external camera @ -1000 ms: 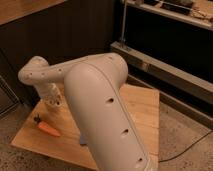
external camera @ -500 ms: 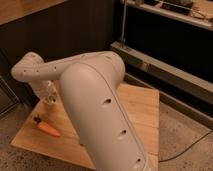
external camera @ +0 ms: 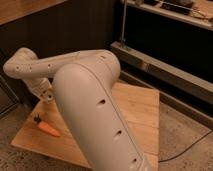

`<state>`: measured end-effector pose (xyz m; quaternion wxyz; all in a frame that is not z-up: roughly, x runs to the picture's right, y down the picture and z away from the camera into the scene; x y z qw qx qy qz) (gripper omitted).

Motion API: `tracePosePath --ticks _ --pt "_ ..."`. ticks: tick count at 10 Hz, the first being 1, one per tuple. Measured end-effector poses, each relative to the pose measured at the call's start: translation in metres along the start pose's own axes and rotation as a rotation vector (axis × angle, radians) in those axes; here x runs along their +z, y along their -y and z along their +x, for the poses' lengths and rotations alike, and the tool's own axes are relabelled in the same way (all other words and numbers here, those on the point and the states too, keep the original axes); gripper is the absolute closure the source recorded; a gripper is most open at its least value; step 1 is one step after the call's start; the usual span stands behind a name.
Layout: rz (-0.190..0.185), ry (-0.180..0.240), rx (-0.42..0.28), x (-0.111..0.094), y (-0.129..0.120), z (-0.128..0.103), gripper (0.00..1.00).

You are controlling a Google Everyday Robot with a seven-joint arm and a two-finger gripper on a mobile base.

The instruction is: Stand the bottle upright

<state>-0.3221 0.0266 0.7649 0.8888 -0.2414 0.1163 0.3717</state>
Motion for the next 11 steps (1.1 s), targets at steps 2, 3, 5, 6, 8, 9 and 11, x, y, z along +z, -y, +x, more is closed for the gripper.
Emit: tracePosePath --ticks 2,3,5,6,8,9,11 --pt "0.01 0.01 -0.015 -0.01 -0.005 -0.01 0.64" --pt "0.015 0.013 -0.02 -0.013 -0.007 -0.013 0.64" --pt "0.028 0.018 -0.034 -0.02 -0.012 -0.022 0.64" --pt "0.034 0.02 -0.04 -0.022 -0.015 -0.026 0.64" --pt "0.051 0.02 -0.055 -0.027 -0.022 -0.037 0.64" --pt "0.056 0.019 -0.06 -0.029 -0.025 -0.041 0.64" --pt "0.065 0.015 -0.066 -0.029 -0.029 -0.048 0.64"
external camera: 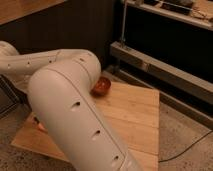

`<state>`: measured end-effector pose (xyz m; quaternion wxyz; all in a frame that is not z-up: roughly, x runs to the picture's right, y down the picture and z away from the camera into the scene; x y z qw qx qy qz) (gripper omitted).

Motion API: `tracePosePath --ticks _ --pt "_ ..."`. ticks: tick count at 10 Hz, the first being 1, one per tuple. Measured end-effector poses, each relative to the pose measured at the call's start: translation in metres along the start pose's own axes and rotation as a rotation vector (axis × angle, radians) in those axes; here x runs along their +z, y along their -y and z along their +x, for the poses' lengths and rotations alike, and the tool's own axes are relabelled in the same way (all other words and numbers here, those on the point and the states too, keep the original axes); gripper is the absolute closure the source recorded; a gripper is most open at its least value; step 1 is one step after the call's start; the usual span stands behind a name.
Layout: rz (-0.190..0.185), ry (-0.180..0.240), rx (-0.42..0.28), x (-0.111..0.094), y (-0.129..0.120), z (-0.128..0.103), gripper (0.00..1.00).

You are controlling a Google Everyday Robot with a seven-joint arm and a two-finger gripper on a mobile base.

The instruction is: Stand the bottle upright

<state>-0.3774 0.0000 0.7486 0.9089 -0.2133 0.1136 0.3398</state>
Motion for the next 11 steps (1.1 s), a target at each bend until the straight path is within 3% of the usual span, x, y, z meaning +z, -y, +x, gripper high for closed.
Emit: tracePosePath --ticks 3,7,11 --pt "0.005 -0.01 0.005 0.005 0.001 -0.008 0.64" --pt "-0.056 -0.035 0.045 0.013 0.005 -0.01 0.64" --pt "-0.081 -0.038 0.074 0.011 0.016 -0.015 0.64"
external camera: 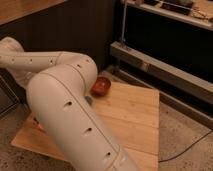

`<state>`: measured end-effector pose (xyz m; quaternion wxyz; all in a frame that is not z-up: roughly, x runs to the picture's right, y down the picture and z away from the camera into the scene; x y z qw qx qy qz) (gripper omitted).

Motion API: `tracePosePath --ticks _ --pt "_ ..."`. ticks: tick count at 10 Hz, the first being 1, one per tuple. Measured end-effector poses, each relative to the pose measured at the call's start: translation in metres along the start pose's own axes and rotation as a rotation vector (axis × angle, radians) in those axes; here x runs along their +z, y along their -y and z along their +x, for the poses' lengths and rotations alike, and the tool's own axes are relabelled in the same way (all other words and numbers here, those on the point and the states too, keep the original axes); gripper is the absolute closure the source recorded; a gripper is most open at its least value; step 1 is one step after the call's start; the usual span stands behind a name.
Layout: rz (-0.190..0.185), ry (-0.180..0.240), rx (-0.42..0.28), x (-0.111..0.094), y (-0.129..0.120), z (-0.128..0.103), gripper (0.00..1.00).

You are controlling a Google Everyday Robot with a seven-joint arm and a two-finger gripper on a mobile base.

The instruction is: Stand the bottle upright

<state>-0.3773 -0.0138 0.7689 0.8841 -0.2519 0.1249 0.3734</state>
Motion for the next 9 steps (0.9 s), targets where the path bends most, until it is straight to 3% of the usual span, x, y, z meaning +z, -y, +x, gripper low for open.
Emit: tracePosePath --ticks 4,9 --pt "0.0 0.0 0.013 -0.004 0.009 -0.002 0.64" --pt "-0.017 -0.032 0.032 0.004 0.013 0.002 0.64"
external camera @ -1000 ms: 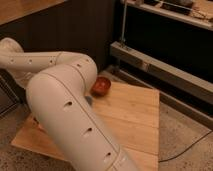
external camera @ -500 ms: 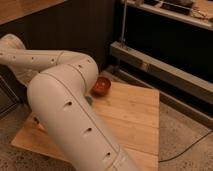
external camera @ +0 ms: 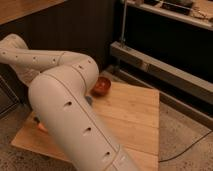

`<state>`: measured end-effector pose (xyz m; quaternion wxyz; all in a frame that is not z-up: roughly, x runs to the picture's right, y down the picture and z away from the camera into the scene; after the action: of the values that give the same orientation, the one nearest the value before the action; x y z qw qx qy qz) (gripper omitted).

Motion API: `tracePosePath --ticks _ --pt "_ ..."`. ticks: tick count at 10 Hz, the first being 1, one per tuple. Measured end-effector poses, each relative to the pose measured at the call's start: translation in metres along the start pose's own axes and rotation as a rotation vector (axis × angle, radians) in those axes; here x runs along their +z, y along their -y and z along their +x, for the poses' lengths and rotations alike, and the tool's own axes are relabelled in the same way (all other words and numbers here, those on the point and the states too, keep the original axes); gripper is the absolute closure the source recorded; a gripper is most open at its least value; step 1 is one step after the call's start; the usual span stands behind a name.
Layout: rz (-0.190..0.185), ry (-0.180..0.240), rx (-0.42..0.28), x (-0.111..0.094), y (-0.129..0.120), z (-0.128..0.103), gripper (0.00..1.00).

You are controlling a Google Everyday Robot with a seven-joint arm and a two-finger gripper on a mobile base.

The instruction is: Stand the bottle upright

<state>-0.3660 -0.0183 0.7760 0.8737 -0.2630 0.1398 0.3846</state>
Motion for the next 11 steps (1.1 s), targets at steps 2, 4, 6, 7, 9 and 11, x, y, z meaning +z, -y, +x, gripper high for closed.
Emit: tracePosePath --ticks 2,4,6,7,9,11 --pt "-0.021 -0.013 0.016 0.002 0.0014 0.0 0.64" --pt "-0.039 -0.025 0.029 0.0032 0.0041 -0.0001 0.57" --pt "-0.043 -0.033 0.028 0.0047 0.0051 0.0005 0.43" --pt "-0.042 -0.033 0.028 0.0051 0.0052 0.0007 0.43" --pt "-0.042 -0.034 0.027 0.0052 0.0051 0.0008 0.43" --pt "-0.042 -0.034 0.027 0.0056 0.005 0.0008 0.43"
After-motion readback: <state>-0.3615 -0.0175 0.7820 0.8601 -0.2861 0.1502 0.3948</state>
